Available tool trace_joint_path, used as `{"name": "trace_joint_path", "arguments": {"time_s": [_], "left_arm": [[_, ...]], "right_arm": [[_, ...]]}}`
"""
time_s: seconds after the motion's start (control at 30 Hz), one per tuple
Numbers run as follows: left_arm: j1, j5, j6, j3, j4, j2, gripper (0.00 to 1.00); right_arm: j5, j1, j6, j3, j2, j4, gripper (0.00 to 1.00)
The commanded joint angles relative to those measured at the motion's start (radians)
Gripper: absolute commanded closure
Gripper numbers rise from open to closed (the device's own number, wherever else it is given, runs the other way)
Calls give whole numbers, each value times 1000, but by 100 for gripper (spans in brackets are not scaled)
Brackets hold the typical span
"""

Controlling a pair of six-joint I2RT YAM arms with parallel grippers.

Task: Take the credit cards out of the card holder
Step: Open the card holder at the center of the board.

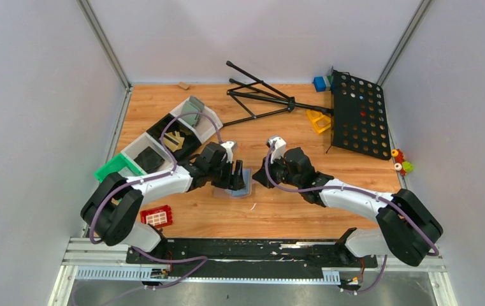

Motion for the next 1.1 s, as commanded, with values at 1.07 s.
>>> {"name": "trace_joint_path", "arguments": {"time_s": [1.07], "left_arm": [[167,-21,-38,-177,68,-362,33]], "right_arm": [[27,-26,-10,-3,-26,6,100]]}}
